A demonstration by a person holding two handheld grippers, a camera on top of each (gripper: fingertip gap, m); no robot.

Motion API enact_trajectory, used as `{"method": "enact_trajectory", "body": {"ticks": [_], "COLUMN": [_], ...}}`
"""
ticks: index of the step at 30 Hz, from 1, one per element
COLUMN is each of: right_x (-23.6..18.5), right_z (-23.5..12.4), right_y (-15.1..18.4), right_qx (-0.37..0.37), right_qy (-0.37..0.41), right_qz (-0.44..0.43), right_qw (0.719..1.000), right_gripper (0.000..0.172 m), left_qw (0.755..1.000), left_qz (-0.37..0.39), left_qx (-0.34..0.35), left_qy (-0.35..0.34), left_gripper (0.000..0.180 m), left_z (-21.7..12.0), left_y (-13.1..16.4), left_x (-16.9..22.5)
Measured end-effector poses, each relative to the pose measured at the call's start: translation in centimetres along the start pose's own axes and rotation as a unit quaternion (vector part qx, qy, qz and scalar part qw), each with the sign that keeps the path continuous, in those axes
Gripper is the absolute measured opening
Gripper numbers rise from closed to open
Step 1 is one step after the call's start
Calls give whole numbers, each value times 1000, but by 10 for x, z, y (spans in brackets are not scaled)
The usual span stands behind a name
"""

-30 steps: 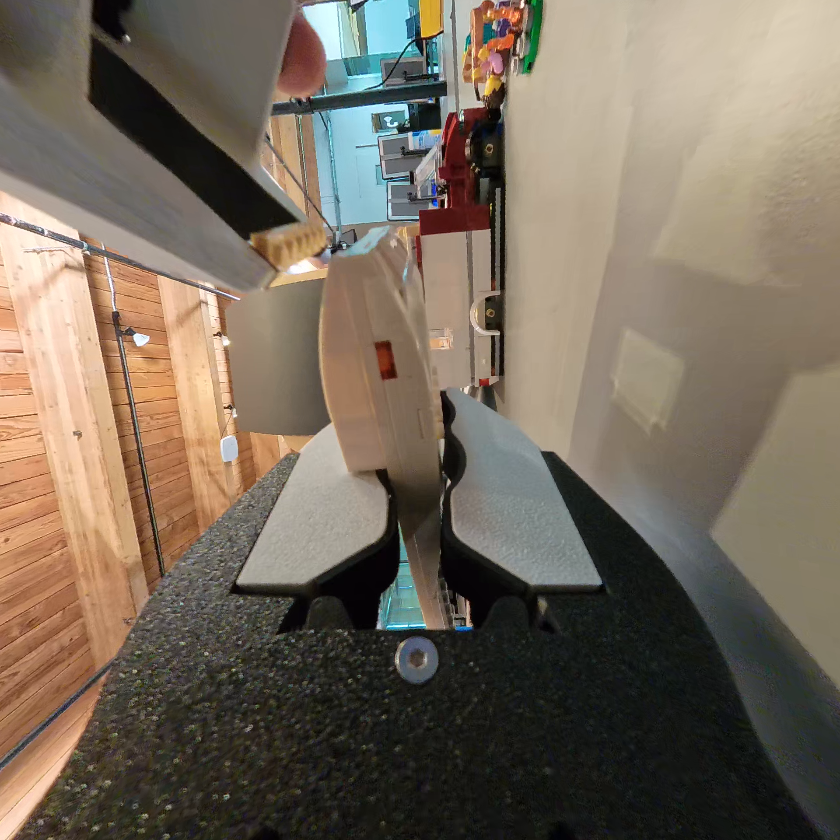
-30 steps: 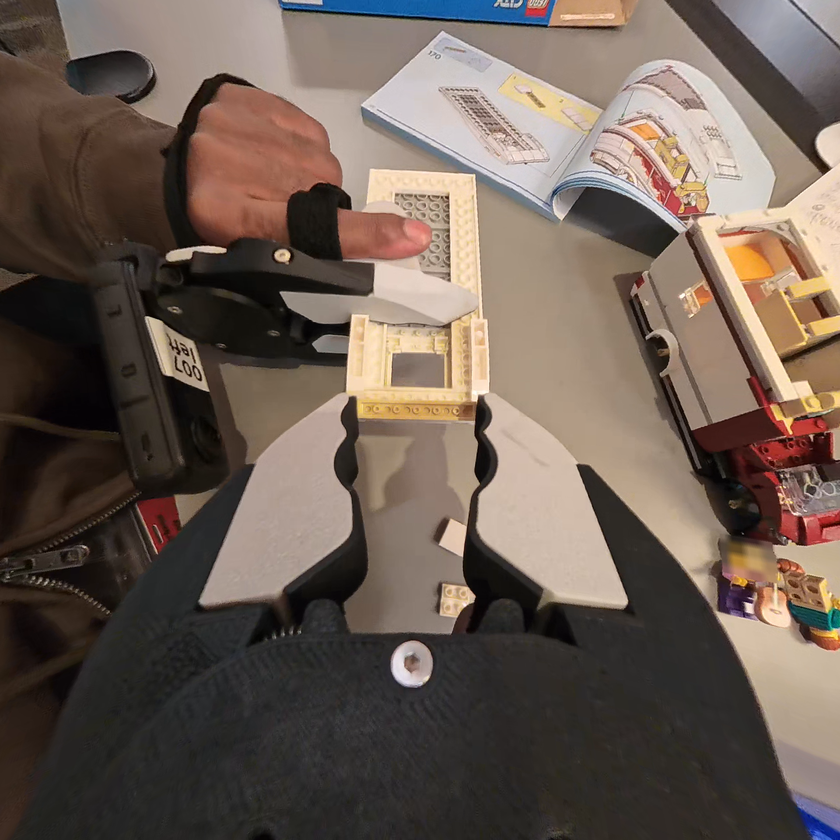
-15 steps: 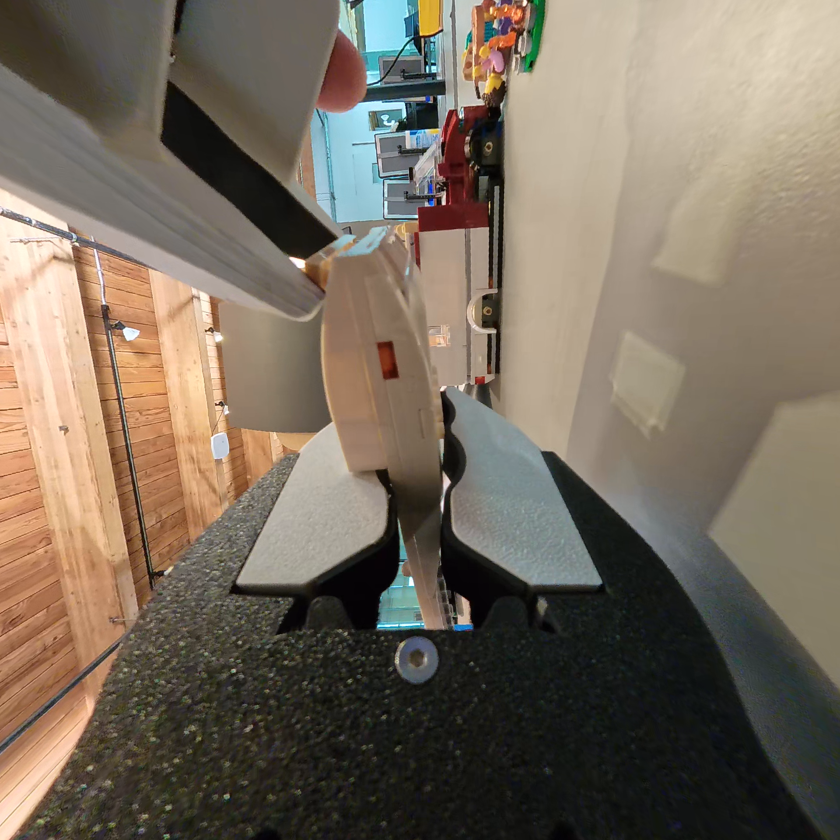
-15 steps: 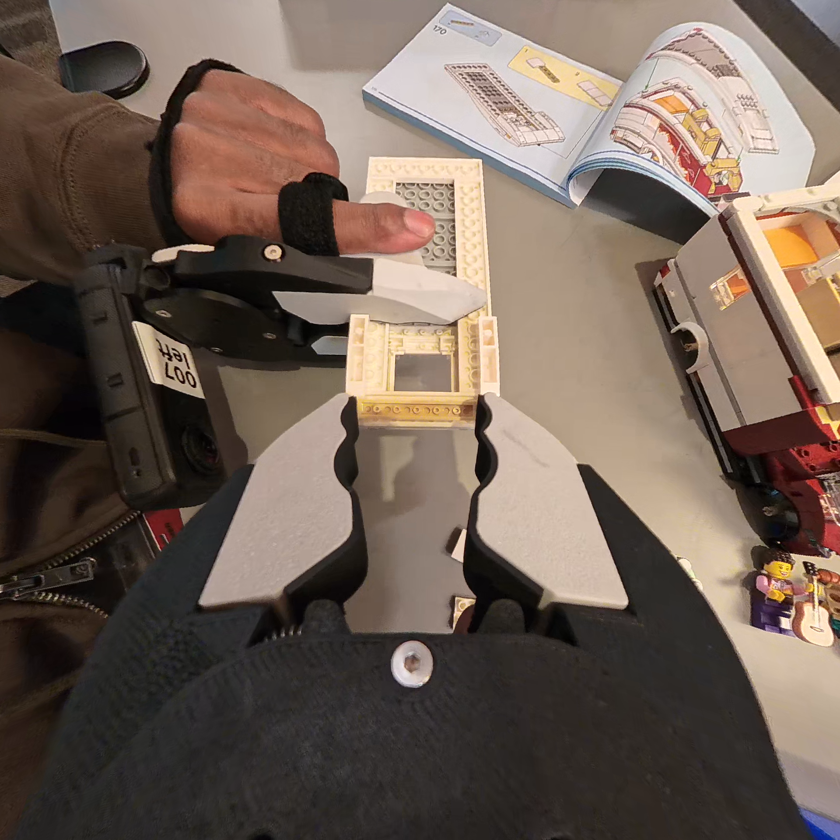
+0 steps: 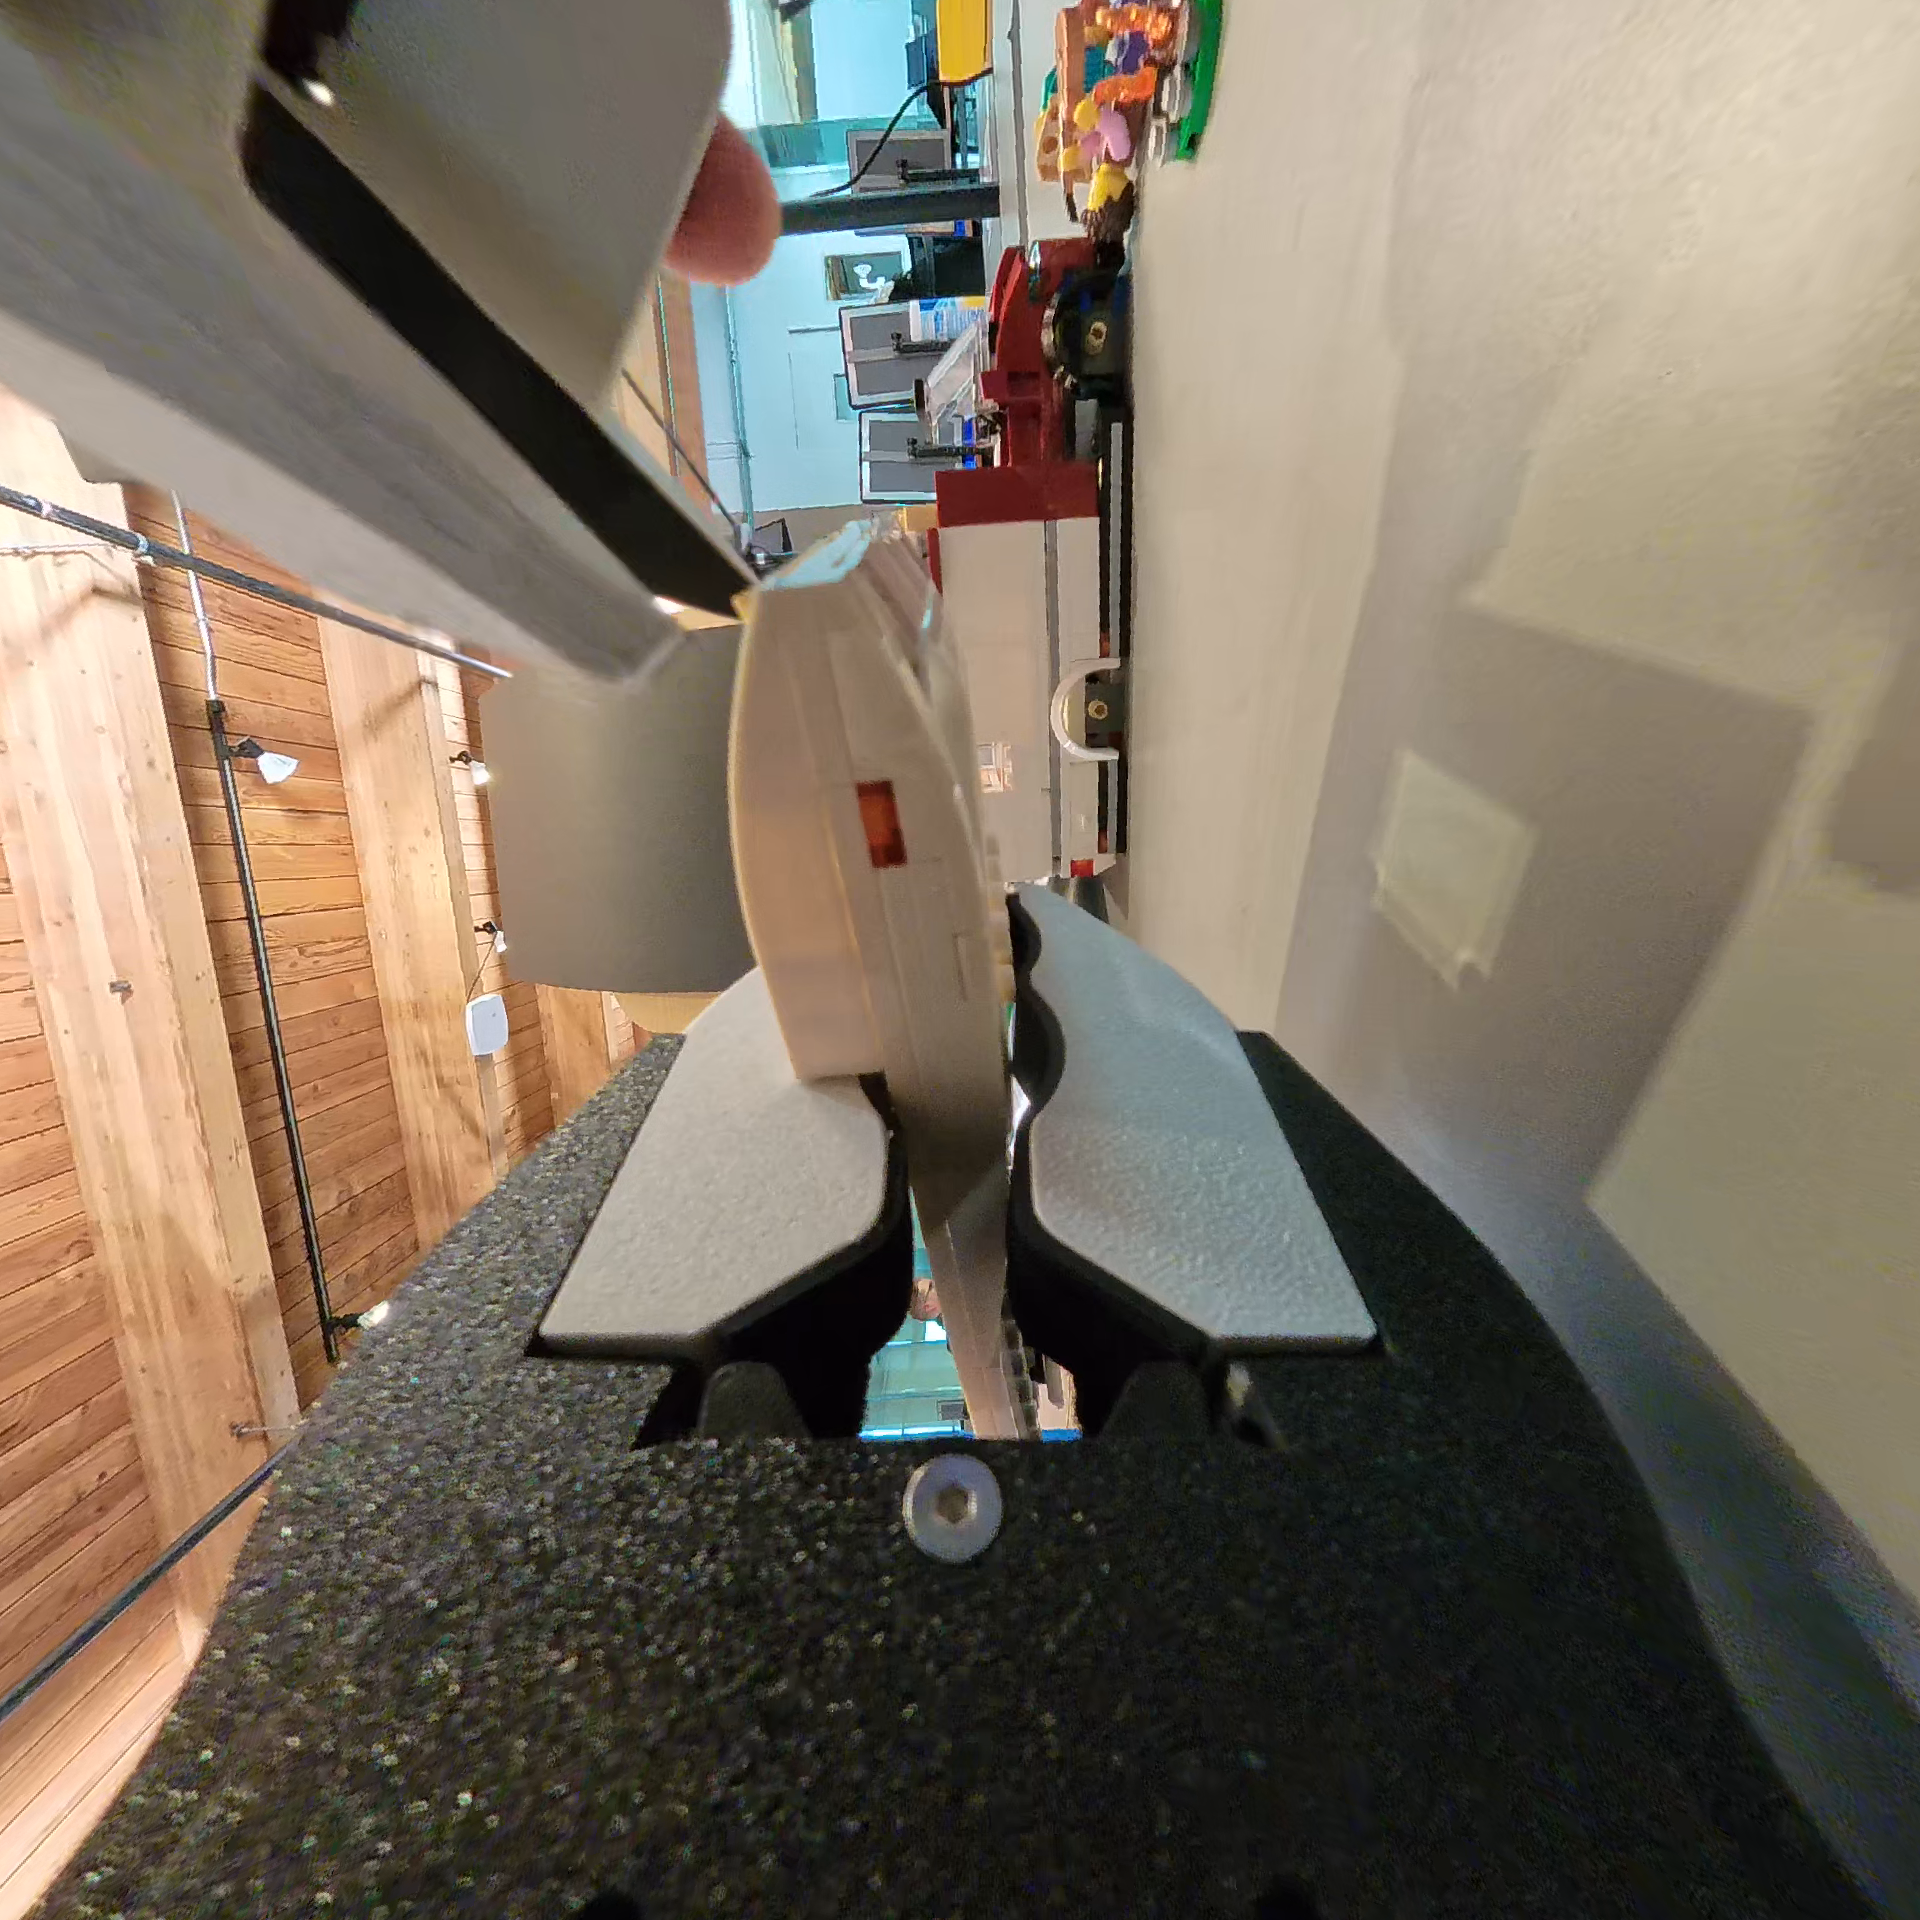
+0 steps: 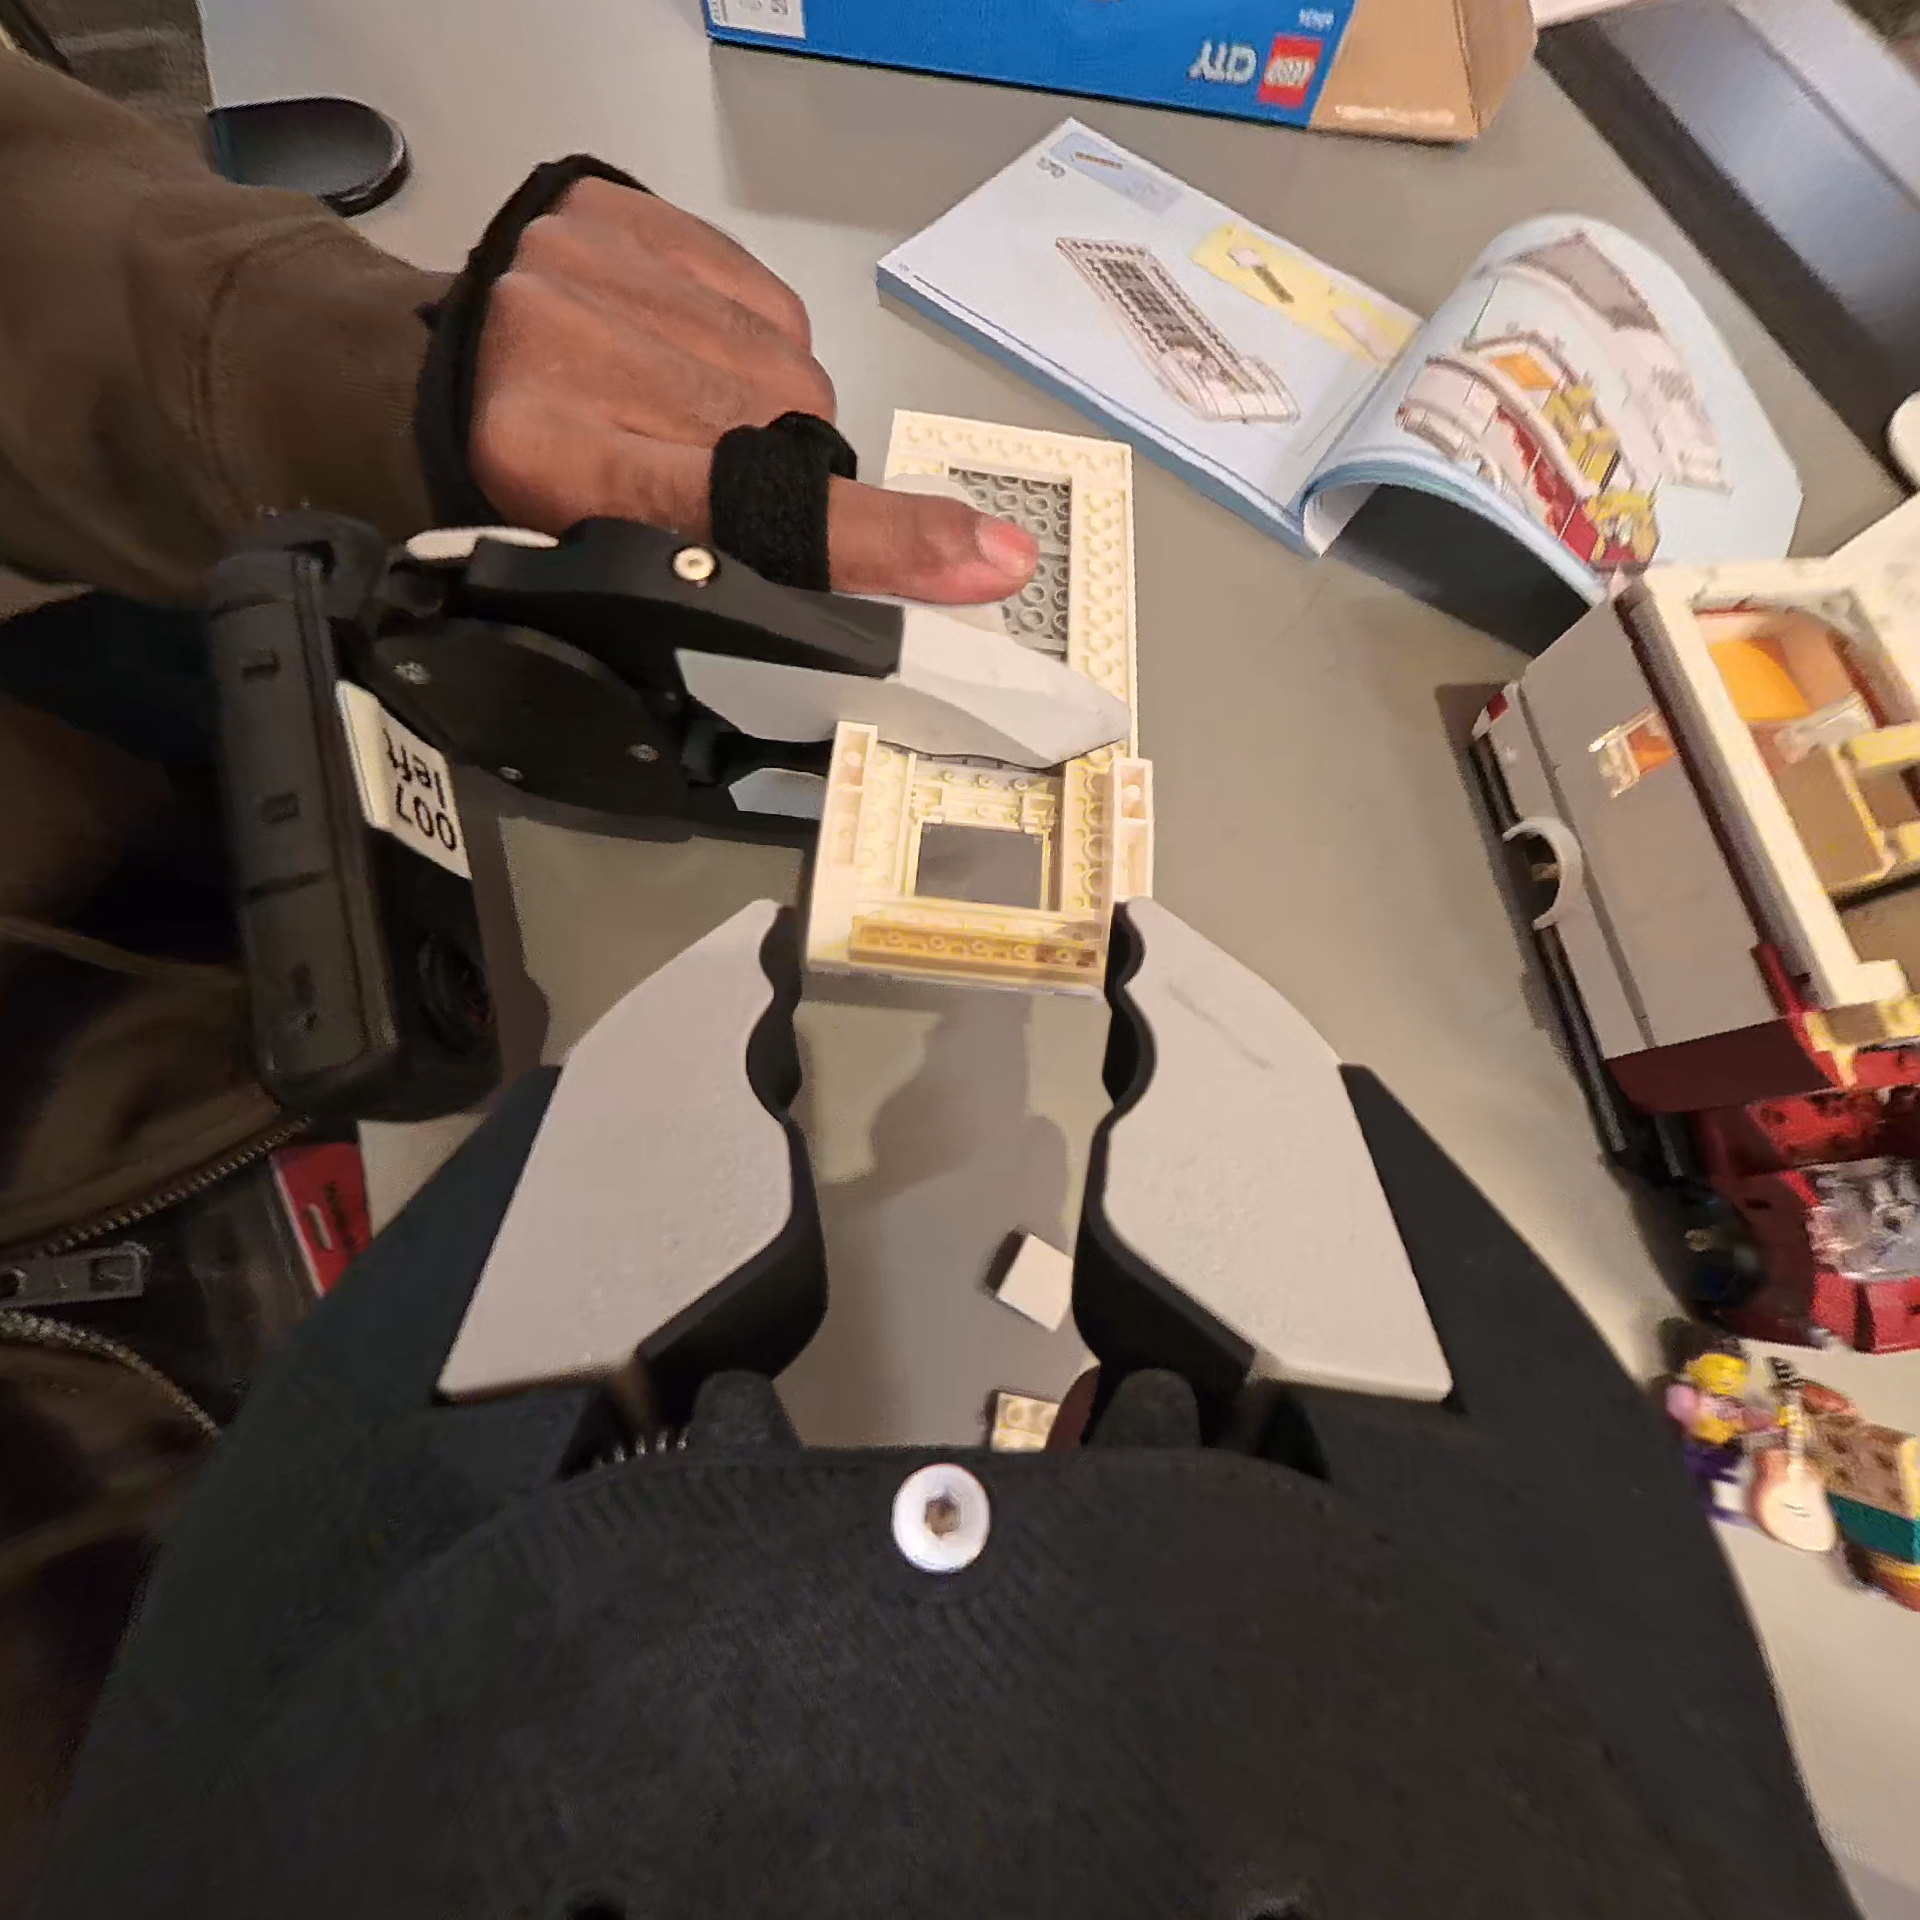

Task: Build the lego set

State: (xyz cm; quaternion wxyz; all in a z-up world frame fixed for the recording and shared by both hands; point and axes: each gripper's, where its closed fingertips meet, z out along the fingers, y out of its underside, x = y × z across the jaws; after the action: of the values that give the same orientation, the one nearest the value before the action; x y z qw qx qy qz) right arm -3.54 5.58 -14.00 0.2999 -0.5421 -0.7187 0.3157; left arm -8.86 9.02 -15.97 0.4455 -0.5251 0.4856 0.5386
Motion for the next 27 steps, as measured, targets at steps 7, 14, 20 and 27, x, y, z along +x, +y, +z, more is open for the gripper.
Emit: {"method": "enact_trajectory", "body": {"ticks": [7, 14, 20, 27], "right_x": [17, 32, 45, 48], "right_z": [-17, -19, -15, -7], "right_y": [7, -2, -19, -10], "right_qx": [39, 90, 103, 118], "right_qy": [99, 203, 252, 251], "right_qz": [-229, -444, -538, -543], "right_qw": [968, 868, 798, 793], "right_gripper": [65, 63, 66, 56], "left_qw": [1000, 999, 998, 998], "left_qz": [-11, -6, 26, 9], "left_qx": [5, 26, 44, 52], "left_qy": [-3, -21, -43, -36], "left_gripper": [16, 15, 16, 16], "left_z": [3, 12, 37, 44], "left_y": [9, 11, 7, 4], "left_x": [-4, -19, -43, -38]}}
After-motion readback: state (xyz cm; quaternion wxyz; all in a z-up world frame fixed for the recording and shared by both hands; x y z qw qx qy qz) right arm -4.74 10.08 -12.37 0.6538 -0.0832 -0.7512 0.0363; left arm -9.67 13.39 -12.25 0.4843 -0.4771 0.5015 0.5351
